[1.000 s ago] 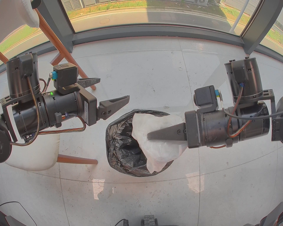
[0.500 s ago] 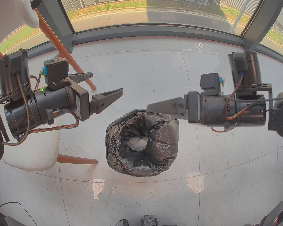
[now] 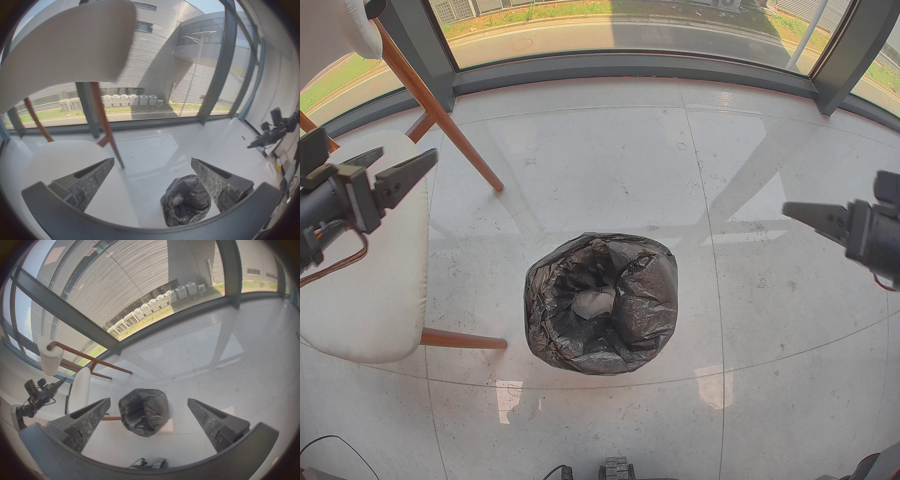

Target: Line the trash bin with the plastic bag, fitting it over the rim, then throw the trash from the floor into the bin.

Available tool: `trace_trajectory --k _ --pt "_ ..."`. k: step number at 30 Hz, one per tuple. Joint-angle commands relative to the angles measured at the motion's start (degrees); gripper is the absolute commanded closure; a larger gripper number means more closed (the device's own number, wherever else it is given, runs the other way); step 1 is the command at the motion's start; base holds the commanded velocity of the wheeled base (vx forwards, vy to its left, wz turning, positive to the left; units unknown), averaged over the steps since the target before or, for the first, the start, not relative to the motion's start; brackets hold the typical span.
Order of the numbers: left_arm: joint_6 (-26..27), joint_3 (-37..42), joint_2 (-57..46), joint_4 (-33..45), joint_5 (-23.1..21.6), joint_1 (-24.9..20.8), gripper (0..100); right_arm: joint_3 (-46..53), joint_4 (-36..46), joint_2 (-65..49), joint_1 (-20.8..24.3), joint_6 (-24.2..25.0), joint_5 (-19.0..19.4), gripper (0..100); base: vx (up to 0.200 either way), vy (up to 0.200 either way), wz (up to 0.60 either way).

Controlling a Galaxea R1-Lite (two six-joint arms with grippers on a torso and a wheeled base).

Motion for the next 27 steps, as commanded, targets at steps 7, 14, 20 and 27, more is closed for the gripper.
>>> trace_trajectory --k 7,14,20,27 --pt "-4.31 36.62 -40.32 -0.03 14.06 8.32 0 43.3 0.01 -56.21 -22.35 -20.14 -7.31 0 0.0 0.0 0.0" --pt "-7.21 48.75 -62.74 20.01 13.35 15.09 0 52.61 -0.34 -65.7 -23.06 -23.22 -9.16 0 0.0 0.0 0.0" --pt "-13.71 48.66 -63.0 21.07 12.65 16.14 0 52.52 3.96 -65.79 -22.97 -23.22 -0.81 0 0.0 0.0 0.0" --pt "-3.08 47.87 -66.78 24.05 0.52 19.31 0 52.44 3.7 -70.88 -27.19 -24.53 0.69 0 0.0 0.0 0.0"
